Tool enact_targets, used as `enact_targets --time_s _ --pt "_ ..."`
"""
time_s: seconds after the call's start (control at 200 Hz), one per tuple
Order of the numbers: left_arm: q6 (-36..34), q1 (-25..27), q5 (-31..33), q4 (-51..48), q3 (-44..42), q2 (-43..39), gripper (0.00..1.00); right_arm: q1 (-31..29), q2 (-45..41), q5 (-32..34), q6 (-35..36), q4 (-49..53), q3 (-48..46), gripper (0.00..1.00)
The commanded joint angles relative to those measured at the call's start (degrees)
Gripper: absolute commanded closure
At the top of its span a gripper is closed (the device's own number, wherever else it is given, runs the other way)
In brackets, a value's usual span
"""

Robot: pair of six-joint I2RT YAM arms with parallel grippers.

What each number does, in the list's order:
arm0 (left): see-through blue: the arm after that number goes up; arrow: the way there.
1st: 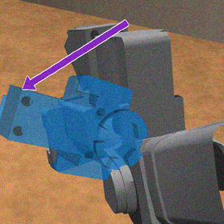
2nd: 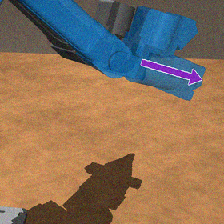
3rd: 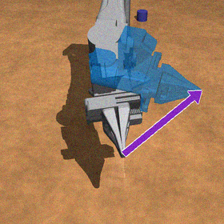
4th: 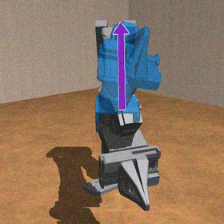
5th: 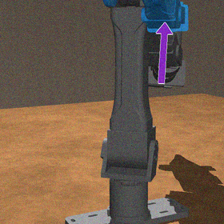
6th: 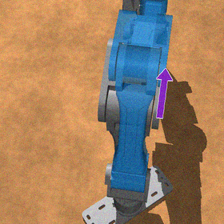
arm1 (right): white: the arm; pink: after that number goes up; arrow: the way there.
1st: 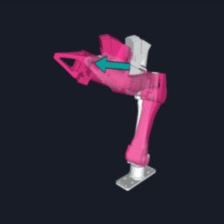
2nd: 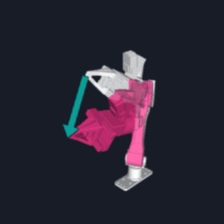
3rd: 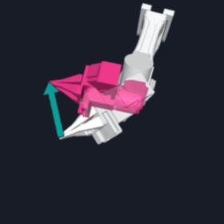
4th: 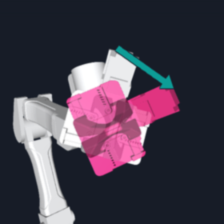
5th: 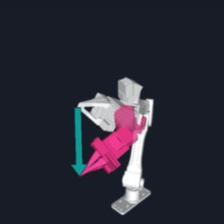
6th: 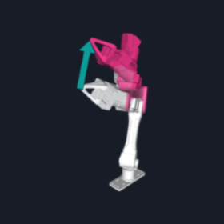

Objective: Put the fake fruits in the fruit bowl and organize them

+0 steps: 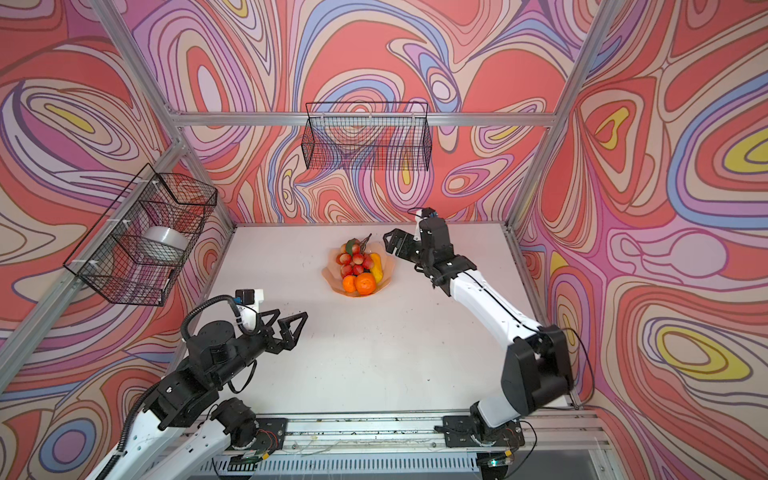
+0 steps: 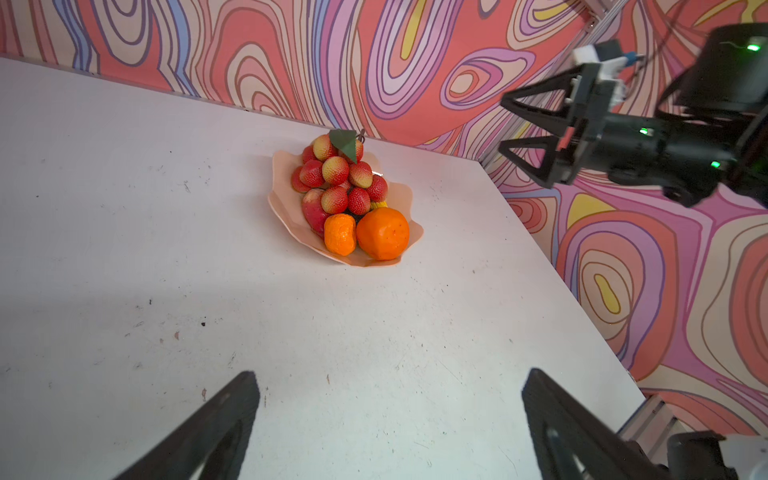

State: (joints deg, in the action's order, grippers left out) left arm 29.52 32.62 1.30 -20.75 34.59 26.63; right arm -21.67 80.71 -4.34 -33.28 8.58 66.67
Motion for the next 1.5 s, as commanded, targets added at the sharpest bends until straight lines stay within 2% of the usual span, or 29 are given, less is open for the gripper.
enact_targets --time_s 0.0,0.065,0.125,0.19,0.235,0.29,0.34,0.446,0.556,0.671,0.726,0.786,0.826,0.941,1.016,1.076,1.112,1.167,1.222,1.242,1.302,1.347,1.382,1.427,1.452,1.497 --pt "-1.53 -0.29 7.27 5.20 -2.22 1.29 0.00 0.27 -10.15 14.96 10.34 -2.30 -10.75 0.02" --pt "-4.71 -0.32 13.72 6.88 -2.49 2.92 0.00 0.36 -16.53 20.46 14.78 -3.47 -17.45 0.02" --pt "-6.86 -0.41 23.39 9.34 -3.54 4.30 0.00 0.45 -21.37 25.54 18.93 -4.60 -22.85 0.01" --pt "-11.65 -0.41 32.02 17.25 -7.53 5.51 0.00 0.62 -25.86 32.63 21.50 -6.72 -28.47 0.02" --pt "-16.81 -0.58 35.62 24.36 -9.77 6.77 0.00 0.74 -28.63 36.94 23.92 -10.79 -33.10 0.02" --pt "-22.73 -1.47 38.26 31.99 -11.98 9.14 0.00 0.86 -31.97 39.25 27.46 -16.98 -38.70 0.02" --pt "-24.36 -3.46 39.45 36.17 -13.72 12.01 0.00 1.18 -33.70 40.22 29.50 -22.17 -42.74 0.02" --pt "-23.87 -9.35 35.79 42.18 -17.69 18.93 0.00 2.69 -32.04 38.62 31.99 -32.10 -48.51 0.01" --pt "-28.08 -14.30 33.42 53.34 -21.74 28.46 0.00 5.26 -24.34 35.47 32.67 -43.80 -51.46 0.02" --pt "-22.95 -24.18 19.28 56.72 -20.70 38.08 0.00 10.36 -13.30 30.83 31.92 -55.29 -52.35 0.01" --pt "-23.14 -25.15 17.18 54.08 -18.34 40.06 0.00 12.99 -8.12 27.03 31.26 -60.73 -52.41 0.02" --pt "-24.12 -26.06 16.65 62.70 -19.36 43.84 0.00 14.72 -3.03 23.77 31.49 -65.62 -51.81 0.02" --pt "-23.73 -27.00 15.21 64.44 -18.99 45.35 0.00 15.73 -0.12 22.11 31.45 -68.10 -51.24 0.02" --pt "-23.19 -30.59 9.81 57.99 -13.60 48.97 0.00 17.86 8.24 18.87 31.76 -73.28 -49.54 0.02" --pt "-25.55 -30.76 8.53 60.52 -13.38 50.58 0.00 18.45 13.17 17.81 31.96 -77.72 -49.07 0.02" --pt "-27.06 -30.75 7.86 63.95 -15.07 50.96 0.00 18.68 16.76 16.67 31.99 -79.23 -48.12 0.02" --pt "-27.31 -31.03 7.61 70.36 -17.51 52.96 0.00 18.69 18.61 16.57 32.64 -81.33 -47.84 0.02" --pt "-27.34 -31.13 7.25 82.76 -20.83 58.07 0.00 18.81 16.83 15.68 32.10 -75.72 -46.64 0.02" --pt "-28.38 -31.12 6.75 92.46 -21.62 64.21 0.00 18.79 17.86 15.32 33.00 -76.94 -46.27 0.02" --pt "-28.36 -31.13 6.47 90.59 -21.13 63.49 0.00 18.78 17.56 15.31 33.05 -75.65 -46.09 0.02" --pt "-26.24 -31.21 9.08 74.92 -17.04 58.57 0.00 18.77 17.31 16.45 32.75 -74.39 -45.41 0.02" --pt "-24.87 -31.58 11.43 75.05 -15.81 60.65 0.00 18.75 17.45 16.88 32.84 -75.24 -45.63 0.02" --pt "-26.41 -31.58 10.10 77.78 -15.49 62.40 0.00 18.72 17.12 16.80 32.79 -75.53 -46.07 0.02" --pt "-25.96 -31.57 9.29 72.06 -13.89 61.10 0.00 18.76 17.74 17.02 32.66 -76.04 -45.98 0.02" --pt "-25.76 -31.58 9.23 70.26 -13.60 60.32 0.00 18.69 17.62 17.73 32.53 -73.83 -45.15 0.02" --pt "-26.14 -31.61 9.51 74.91 -14.65 61.81 0.00 18.73 17.42 18.80 32.04 -68.52 -42.40 0.01"
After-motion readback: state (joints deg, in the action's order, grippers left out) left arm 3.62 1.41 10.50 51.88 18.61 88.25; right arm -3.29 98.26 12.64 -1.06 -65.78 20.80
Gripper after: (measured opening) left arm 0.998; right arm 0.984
